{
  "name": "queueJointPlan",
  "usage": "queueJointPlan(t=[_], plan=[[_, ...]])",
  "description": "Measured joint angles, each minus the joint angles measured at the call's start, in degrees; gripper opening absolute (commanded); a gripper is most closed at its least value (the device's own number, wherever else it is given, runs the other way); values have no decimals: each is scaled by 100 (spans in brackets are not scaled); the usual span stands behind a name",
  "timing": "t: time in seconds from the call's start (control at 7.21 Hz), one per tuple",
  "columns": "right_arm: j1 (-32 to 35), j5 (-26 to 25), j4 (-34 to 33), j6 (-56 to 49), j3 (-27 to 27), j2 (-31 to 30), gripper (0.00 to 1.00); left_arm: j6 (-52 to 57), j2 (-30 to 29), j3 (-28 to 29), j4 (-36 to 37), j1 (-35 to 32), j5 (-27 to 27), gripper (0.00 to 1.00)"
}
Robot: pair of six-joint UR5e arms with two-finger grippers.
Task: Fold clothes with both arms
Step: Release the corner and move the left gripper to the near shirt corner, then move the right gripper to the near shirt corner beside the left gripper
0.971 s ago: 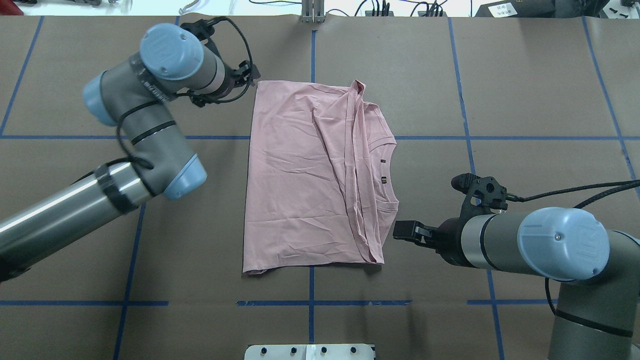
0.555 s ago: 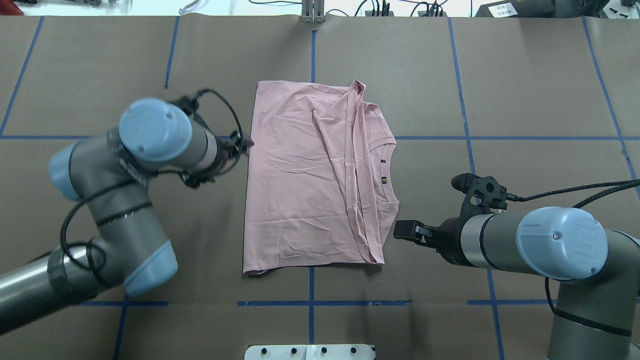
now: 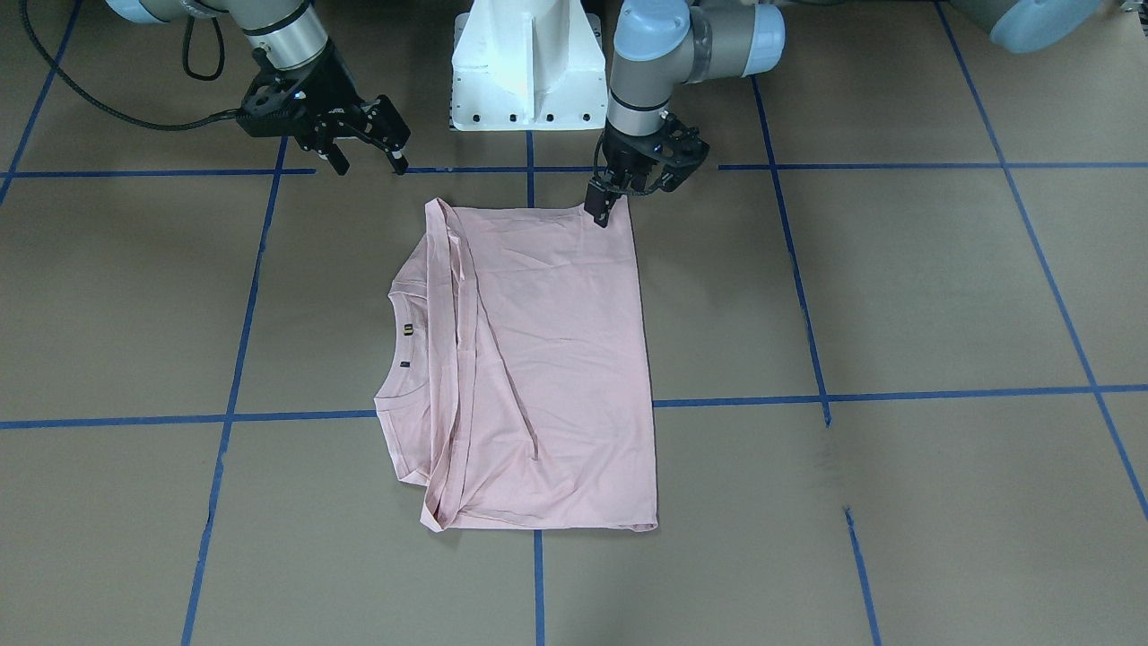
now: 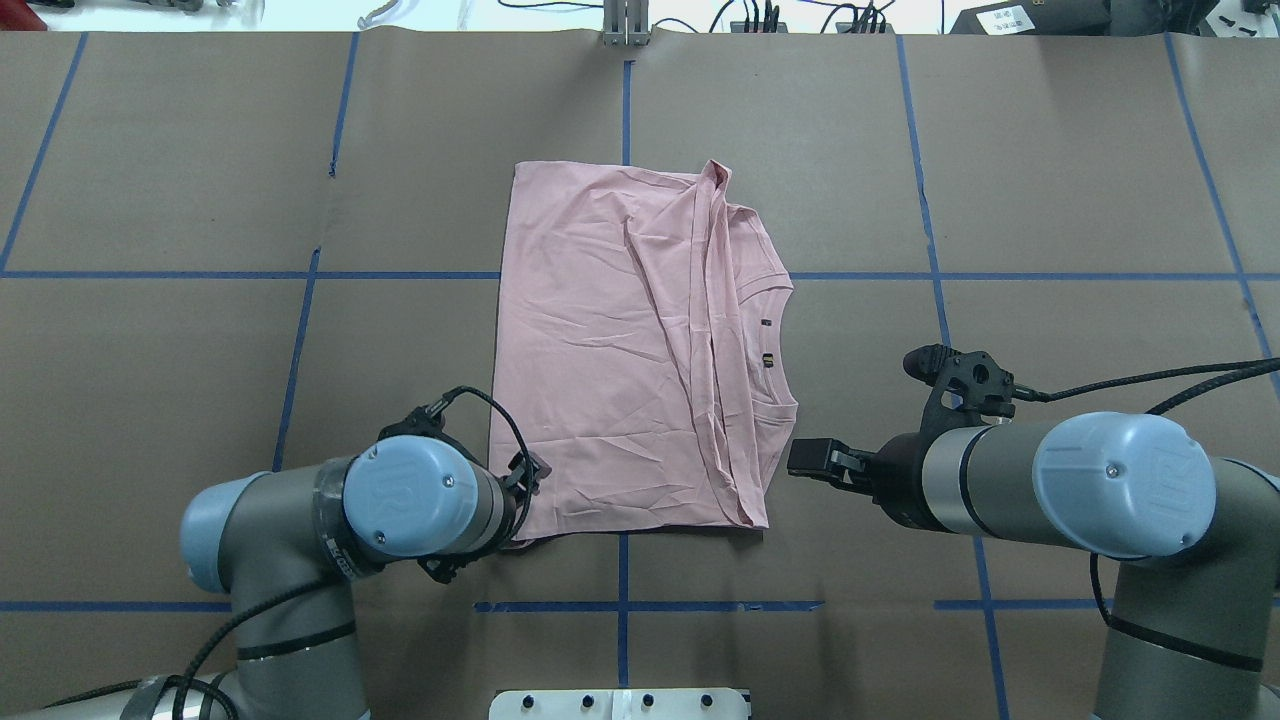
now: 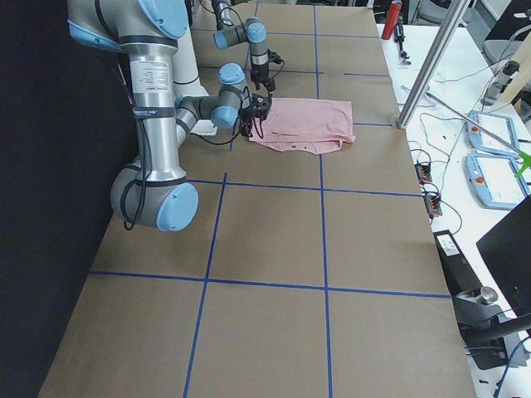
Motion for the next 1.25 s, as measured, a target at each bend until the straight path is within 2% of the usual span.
queueJointPlan(t=[0.14, 0.28, 0.42, 0.55, 0.69, 1.25], plan=[[3, 0, 1, 0, 0, 8, 100, -61, 2, 22, 3, 64, 19, 87], [4, 0, 1, 0, 0, 17, 100, -87, 4, 40, 5, 92, 42, 72], [9, 2, 1, 0, 4, 20, 100, -115, 4, 48, 5, 98, 80, 45], [17, 11, 1, -2, 9, 21, 100, -144, 3, 49, 5, 98, 138, 13], [22, 24, 0, -4, 11, 21, 100, -158, 0, 50, 5, 98, 203, 0], [6, 41, -6, 19, -50, 29, 100, -119, -3, -45, 11, 97, 289, 0]])
